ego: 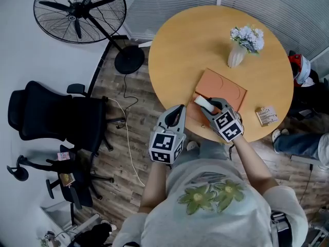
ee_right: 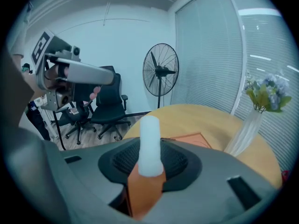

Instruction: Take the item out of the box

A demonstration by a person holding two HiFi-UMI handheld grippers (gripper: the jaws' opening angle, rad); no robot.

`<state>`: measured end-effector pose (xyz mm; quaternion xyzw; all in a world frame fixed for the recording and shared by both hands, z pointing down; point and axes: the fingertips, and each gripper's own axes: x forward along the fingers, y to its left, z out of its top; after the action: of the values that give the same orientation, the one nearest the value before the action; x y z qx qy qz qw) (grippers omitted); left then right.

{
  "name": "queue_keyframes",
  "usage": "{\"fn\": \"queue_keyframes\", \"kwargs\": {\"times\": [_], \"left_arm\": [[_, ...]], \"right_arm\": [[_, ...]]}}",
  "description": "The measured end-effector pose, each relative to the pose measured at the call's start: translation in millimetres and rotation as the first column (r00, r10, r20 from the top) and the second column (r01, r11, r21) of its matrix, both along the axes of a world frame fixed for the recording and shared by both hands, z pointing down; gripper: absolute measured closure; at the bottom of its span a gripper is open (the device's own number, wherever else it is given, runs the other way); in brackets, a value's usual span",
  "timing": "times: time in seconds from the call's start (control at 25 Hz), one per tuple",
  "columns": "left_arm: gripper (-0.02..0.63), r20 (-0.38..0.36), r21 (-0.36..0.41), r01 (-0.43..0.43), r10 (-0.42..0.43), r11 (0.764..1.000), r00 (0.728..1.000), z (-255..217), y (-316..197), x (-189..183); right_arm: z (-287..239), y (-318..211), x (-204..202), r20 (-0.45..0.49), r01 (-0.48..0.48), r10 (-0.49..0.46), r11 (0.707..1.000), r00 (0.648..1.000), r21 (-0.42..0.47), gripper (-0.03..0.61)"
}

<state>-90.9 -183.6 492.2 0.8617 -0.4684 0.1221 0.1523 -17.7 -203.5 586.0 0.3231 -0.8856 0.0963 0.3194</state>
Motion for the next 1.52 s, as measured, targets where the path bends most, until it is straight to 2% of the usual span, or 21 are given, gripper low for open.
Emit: {"fn": "queue_keyframes", "kwargs": {"times": [0.68, 1.04, 1.52], "left_arm": [[0.612, 0.004, -0.003, -0.015, 0.015, 1.0, 1.0, 1.2, -0.4, 11.5], [0.612, -0.002, -0.009, -0.024, 0.024, 1.0, 1.0, 2.6, 2.9, 19.5], [0.612, -0.005, -0.017, -0.031, 0.031, 0.999, 0.999, 4.1, 7.5, 26.5]], "right_arm": [[-83.5, 14.2, 0.6, 0.183, -0.031, 0.011, 0.994, 0.983, 0.107, 0.434], [-107.4, 24.6, 6.2, 0.245, -0.055, 0.017, 0.988, 0.969, 0.148, 0.437], [-136.8, 35.4, 13.5, 0.342, -0.085, 0.028, 0.984, 0.939, 0.155, 0.44]]}}
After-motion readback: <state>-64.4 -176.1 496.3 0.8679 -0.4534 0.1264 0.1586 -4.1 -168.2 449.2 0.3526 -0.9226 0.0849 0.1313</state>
